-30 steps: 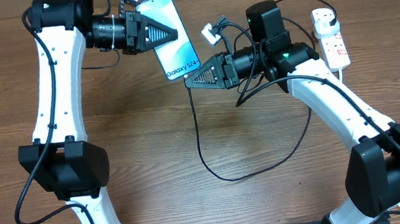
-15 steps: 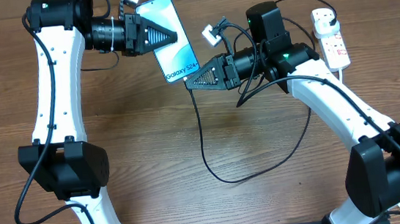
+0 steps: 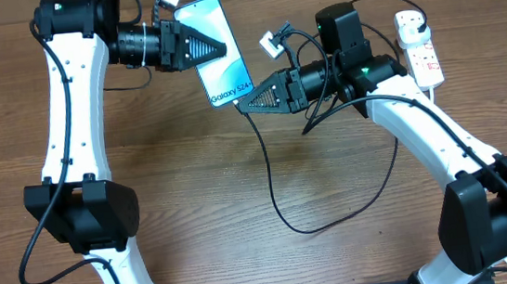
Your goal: Plug charger to phone and switch on socket
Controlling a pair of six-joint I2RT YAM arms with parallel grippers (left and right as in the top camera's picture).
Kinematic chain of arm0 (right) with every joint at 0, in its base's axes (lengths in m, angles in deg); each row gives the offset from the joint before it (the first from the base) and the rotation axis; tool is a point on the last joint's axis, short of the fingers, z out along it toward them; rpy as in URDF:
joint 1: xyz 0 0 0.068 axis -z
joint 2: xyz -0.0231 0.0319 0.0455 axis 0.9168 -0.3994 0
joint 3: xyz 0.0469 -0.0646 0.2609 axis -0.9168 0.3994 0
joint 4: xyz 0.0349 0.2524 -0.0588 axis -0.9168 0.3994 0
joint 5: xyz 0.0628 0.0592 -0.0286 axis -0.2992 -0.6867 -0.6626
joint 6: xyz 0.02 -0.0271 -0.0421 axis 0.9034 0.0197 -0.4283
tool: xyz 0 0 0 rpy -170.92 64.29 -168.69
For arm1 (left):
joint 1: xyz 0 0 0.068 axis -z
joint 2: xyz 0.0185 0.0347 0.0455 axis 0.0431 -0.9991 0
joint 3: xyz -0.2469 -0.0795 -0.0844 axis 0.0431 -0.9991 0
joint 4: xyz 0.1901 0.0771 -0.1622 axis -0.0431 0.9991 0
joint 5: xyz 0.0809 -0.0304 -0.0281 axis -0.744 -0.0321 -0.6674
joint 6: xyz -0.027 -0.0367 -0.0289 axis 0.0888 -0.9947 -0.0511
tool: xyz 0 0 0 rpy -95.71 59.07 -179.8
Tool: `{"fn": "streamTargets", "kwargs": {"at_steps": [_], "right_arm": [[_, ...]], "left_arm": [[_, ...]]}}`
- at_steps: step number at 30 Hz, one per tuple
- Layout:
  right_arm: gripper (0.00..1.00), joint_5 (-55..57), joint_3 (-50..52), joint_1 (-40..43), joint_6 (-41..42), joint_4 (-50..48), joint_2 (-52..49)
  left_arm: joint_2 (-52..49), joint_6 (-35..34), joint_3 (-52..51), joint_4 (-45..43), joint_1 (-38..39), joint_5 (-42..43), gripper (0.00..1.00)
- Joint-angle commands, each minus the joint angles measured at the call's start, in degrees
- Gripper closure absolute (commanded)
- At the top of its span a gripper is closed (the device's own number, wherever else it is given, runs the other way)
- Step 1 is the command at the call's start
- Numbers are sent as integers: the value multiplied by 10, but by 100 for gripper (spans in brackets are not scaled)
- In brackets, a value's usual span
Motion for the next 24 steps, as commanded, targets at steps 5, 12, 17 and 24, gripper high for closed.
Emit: {"fn": "streamTargets", "kwargs": {"at_steps": [5, 12, 17, 24], "right_arm": [[97, 48, -17, 14, 2, -24, 1], [96, 50, -17, 14, 2, -26, 1], [96, 50, -17, 14, 34, -47, 1], [96, 55, -17, 14, 47, -55, 1]], "left_arm": [[-5, -16, -2, 14, 51, -11, 96], [-5, -97, -2, -20, 47, -10, 96], [-5, -102, -2, -29, 52, -11, 96], [-5, -108, -2, -28, 51, -12, 96]]}}
